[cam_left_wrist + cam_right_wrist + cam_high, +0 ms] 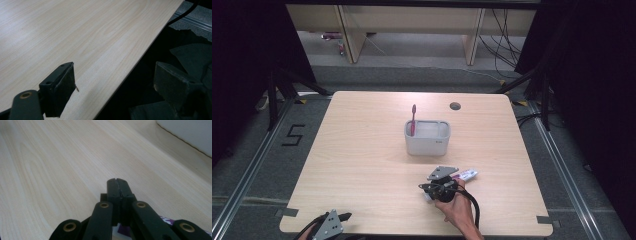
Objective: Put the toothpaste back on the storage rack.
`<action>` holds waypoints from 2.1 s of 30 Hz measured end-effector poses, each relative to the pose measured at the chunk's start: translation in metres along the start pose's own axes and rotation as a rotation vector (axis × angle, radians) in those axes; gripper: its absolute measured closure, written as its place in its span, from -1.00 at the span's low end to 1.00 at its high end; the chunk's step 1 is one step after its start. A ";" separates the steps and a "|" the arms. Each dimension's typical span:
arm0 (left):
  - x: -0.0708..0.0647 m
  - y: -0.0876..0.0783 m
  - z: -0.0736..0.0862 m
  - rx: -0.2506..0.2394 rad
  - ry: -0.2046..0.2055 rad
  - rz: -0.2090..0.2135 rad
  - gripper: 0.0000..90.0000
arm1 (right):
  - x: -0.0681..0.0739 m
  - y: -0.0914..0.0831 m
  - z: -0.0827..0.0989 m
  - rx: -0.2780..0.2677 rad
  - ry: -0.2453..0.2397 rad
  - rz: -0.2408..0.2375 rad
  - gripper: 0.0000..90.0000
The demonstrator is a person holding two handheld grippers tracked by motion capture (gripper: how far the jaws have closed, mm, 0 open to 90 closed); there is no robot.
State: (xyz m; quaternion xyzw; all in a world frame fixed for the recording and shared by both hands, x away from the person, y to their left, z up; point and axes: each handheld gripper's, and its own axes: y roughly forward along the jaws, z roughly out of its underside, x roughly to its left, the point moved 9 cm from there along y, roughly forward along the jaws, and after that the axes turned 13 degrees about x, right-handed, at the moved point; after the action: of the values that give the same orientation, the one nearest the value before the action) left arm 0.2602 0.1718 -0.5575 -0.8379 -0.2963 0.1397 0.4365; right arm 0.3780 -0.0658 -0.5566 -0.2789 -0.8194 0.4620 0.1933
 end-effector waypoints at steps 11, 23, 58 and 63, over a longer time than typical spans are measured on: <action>-0.001 -0.001 0.000 -0.007 -0.005 0.008 -0.63 | 0.005 -0.008 0.016 0.026 -0.019 -0.026 0.99; -0.001 -0.001 0.000 0.002 -0.002 0.009 -0.63 | 0.003 -0.023 0.043 0.064 -0.007 -0.026 0.99; -0.001 0.000 0.001 0.007 0.001 0.002 -0.62 | -0.030 -0.060 0.098 0.091 0.060 0.054 0.97; -0.001 -0.001 0.001 0.006 0.001 0.001 -0.62 | -0.033 -0.059 0.099 0.081 0.046 0.055 0.97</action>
State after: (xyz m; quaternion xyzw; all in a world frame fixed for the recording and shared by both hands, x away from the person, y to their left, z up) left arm 0.2590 0.1725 -0.5574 -0.8368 -0.2953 0.1403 0.4393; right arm 0.3299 -0.1759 -0.5566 -0.3036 -0.7873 0.4936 0.2103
